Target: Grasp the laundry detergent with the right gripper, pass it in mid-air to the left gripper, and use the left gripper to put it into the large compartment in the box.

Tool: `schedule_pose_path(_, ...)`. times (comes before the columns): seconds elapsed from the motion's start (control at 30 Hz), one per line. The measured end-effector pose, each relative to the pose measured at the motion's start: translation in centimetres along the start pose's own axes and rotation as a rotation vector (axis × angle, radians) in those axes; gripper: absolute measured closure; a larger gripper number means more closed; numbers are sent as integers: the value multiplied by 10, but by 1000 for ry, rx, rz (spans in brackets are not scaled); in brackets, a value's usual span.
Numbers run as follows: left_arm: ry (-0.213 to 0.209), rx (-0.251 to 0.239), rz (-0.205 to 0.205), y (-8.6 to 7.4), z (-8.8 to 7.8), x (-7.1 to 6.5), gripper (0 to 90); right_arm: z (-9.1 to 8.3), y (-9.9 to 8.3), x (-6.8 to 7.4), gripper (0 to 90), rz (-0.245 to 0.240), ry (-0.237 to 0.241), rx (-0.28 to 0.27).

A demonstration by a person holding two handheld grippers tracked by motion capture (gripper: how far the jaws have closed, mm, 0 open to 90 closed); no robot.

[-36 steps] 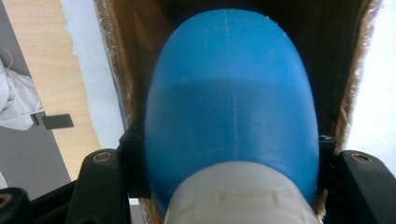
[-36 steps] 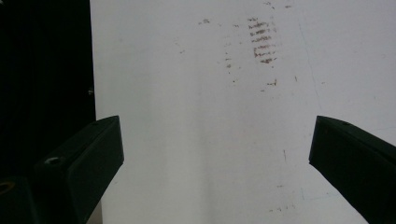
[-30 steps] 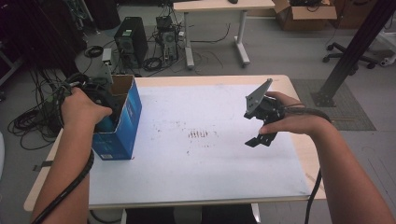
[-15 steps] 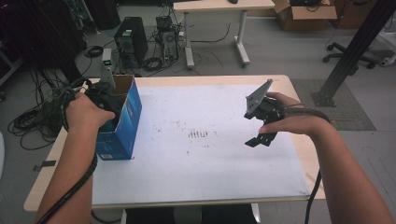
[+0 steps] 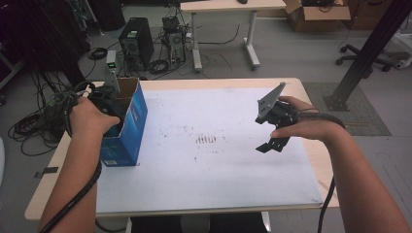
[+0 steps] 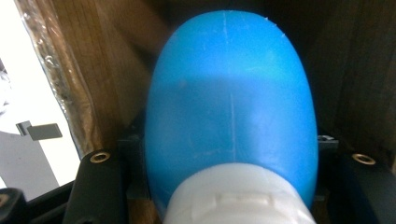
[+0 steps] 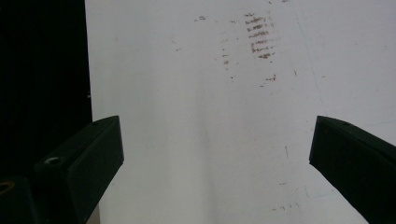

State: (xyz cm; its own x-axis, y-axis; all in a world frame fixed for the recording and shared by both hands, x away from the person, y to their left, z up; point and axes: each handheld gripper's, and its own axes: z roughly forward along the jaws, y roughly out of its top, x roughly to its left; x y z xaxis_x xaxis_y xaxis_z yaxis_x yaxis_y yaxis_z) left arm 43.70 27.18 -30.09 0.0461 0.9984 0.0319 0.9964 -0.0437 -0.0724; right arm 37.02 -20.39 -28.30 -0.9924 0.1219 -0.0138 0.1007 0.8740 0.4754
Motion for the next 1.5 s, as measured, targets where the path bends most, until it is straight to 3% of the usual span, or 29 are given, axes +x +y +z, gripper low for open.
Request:
schedule_pose_path(0.13,-20,-11,-7,0,-2,1,335,1,0,0,28,4,1,3)
schedule_pose_path(0.6,-14,-23,-6,-2,-10,-1,299,0,-2,-1,28,5,8,-2)
schedule_pose_path(0.87,13,-30,-13,-5,-19,-3,264,-1,-6,-1,28,11,6,-3)
schedule_pose_path(1.13,22,-48,-23,-12,-35,-1,224,-2,-7,-1,28,11,6,-18)
schedule_pose_path(1.5,19,-70,-4,-24,-57,0,166,-4,-2,1,28,-1,8,-21)
